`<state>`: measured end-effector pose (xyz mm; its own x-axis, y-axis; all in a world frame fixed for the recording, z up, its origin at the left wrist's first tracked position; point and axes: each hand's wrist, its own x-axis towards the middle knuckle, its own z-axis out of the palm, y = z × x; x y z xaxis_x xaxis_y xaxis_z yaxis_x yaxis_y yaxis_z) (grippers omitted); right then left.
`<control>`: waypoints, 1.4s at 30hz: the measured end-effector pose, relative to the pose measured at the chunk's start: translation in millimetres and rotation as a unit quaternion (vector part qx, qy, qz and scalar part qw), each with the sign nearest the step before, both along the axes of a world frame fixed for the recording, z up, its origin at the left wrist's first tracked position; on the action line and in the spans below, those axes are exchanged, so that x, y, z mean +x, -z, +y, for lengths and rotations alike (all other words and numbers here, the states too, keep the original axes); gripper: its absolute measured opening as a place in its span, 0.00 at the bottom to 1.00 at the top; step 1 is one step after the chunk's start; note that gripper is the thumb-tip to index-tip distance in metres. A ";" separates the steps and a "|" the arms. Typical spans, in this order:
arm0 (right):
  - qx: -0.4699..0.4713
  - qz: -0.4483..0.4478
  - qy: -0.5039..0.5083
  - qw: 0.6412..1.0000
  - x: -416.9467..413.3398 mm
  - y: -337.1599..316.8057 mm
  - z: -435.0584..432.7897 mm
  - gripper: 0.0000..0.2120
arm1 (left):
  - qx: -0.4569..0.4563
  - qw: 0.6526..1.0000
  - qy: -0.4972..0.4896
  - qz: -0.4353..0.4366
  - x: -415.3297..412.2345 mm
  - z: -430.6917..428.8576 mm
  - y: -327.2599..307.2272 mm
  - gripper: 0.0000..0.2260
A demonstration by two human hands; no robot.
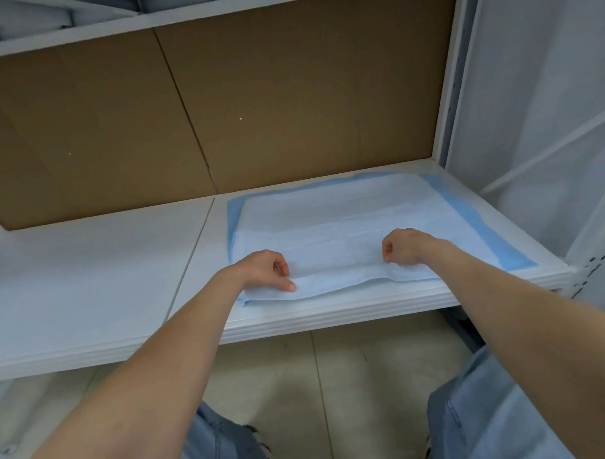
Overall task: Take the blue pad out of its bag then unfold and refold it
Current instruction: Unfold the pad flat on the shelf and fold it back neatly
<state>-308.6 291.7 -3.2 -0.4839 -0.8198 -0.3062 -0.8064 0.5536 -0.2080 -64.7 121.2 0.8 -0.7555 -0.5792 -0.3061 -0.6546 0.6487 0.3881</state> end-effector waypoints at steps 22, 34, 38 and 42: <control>-0.094 -0.067 0.013 0.993 16.2 2.6 -35.3 0.18 | -0.213 0.966 -0.134 -0.066 -5.7 -21.7 -2.3 0.17; -0.059 0.086 0.125 0.987 -15.7 10.5 -92.2 0.18 | -0.214 0.972 -0.098 -0.025 -66.5 -49.1 16.5 0.17; -0.023 0.108 0.113 0.987 -23.6 18.1 -103.5 0.17 | -0.197 0.974 -0.112 -0.003 -77.6 -52.3 28.7 0.16; 0.017 0.158 0.080 0.984 -24.5 12.1 -107.4 0.19 | -0.202 0.973 -0.113 0.012 -79.1 -55.3 31.2 0.14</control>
